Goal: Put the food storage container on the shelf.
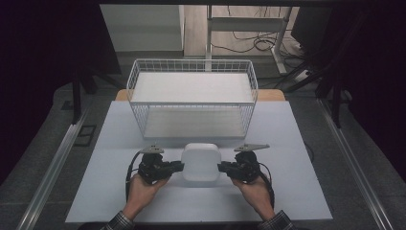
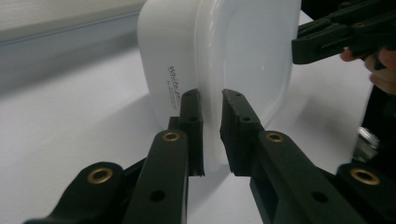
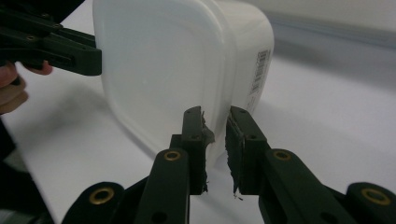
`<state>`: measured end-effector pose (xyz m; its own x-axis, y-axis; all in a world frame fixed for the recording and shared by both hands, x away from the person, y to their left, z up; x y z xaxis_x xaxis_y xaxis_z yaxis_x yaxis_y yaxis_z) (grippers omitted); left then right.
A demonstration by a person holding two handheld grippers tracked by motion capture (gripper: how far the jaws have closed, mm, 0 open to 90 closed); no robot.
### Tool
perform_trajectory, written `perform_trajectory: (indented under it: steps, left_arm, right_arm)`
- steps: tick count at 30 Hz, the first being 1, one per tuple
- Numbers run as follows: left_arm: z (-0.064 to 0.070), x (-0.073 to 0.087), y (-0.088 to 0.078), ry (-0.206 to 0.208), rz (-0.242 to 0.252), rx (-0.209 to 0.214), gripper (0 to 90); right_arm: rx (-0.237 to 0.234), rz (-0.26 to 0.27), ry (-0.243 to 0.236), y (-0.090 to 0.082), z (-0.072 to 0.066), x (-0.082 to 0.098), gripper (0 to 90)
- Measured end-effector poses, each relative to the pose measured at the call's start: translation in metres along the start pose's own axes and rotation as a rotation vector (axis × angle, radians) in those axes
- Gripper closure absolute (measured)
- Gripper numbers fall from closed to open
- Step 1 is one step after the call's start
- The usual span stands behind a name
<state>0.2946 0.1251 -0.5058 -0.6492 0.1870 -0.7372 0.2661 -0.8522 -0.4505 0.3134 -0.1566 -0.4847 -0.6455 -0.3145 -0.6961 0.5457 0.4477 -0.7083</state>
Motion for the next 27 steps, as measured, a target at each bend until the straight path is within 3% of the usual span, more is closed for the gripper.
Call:
perform_trajectory:
  steps: [6, 15, 27]
  left_arm:
    - [0.0, -0.001, -0.002, -0.002, 0.017, -0.014, 79.8]
    - [0.005, -0.013, -0.012, 0.012, 0.044, -0.014, 79.8]
    - [0.014, -0.041, -0.026, 0.058, 0.07, -0.026, 79.7]
  right_arm:
    - [0.008, 0.039, -0.01, 0.0, -0.002, 0.0, 77.4]
    - [-0.018, 0.107, -0.026, -0.012, -0.004, -0.013, 77.7]
    - [-0.043, 0.153, -0.033, -0.025, -0.001, -0.037, 78.1]
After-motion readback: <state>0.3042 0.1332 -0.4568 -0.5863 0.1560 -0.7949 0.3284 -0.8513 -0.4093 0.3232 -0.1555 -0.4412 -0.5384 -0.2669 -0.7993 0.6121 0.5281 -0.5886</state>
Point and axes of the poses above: each handheld gripper's, and its own axes: y roughly forward along the jaws, x roughly out of its underside, z roughly to its right, the point moved 2 cm from there along y, roughly forward along the jaws, and after that the axes turned 13 degrees about x, right-handed, at the moved point
